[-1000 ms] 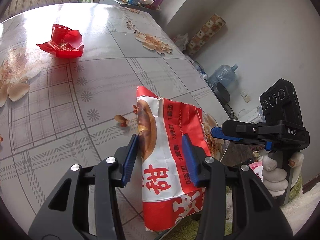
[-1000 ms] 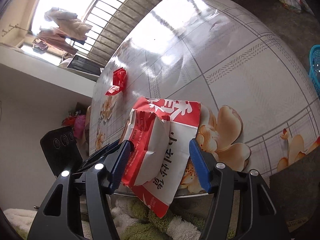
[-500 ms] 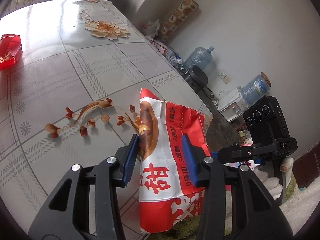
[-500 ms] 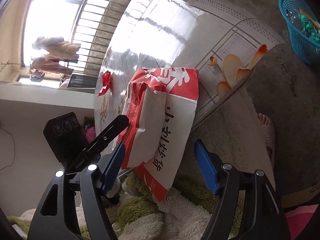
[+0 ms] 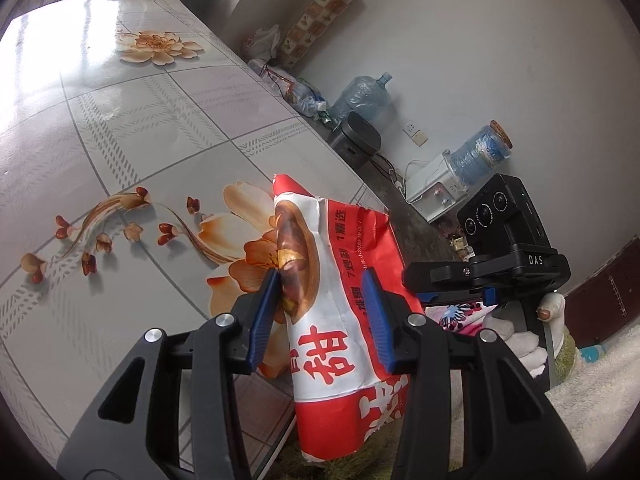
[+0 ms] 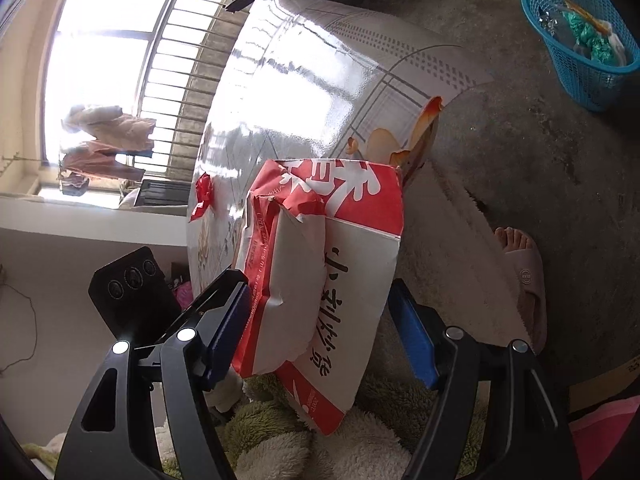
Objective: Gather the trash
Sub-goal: 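Lift the snack bag with the left tool while the right tool closes on it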
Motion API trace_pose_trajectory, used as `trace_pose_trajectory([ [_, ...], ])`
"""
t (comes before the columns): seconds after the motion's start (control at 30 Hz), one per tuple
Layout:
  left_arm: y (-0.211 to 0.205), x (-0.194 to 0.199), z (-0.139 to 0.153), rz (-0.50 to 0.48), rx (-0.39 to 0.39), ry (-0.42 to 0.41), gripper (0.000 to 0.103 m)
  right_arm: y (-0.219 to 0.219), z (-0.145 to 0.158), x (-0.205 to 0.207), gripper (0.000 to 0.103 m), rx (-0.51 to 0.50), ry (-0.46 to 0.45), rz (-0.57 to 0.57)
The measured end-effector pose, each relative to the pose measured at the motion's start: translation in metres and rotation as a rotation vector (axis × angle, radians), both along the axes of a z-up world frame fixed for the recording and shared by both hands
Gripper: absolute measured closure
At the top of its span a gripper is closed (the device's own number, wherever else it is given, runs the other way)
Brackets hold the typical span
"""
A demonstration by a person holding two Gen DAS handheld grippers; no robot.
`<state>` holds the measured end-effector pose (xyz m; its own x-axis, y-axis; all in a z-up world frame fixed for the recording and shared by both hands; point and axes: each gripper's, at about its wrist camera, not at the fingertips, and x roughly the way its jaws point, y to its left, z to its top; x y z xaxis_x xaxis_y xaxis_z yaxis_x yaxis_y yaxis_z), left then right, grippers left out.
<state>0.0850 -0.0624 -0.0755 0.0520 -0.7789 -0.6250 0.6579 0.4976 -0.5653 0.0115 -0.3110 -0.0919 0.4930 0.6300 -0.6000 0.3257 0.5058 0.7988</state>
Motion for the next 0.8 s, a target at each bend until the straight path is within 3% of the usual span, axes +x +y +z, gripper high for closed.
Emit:
trace_pose_trajectory([
  [0.2, 0.000, -0.002, 0.002, -0.003, 0.020, -0.030, 0.063, 0.003, -0.004, 0.009, 0.034, 0.009, -0.021, 0.011],
  [0.27, 0.000, -0.004, 0.002, -0.002, 0.029, -0.038, 0.063, 0.007, 0.004, 0.009, 0.034, -0.030, -0.031, 0.029],
  [0.47, -0.004, -0.007, 0.004, 0.000, 0.026, -0.038, 0.062, 0.011, 0.026, 0.008, 0.054, -0.155, -0.009, 0.060],
  [0.63, 0.001, -0.008, 0.006, 0.015, 0.017, -0.047, 0.062, 0.018, 0.044, 0.011, 0.068, -0.236, -0.045, 0.071],
  [0.8, 0.018, -0.001, 0.008, 0.082, -0.006, -0.026, 0.061, 0.023, 0.053, 0.028, 0.076, -0.241, -0.095, 0.093],
])
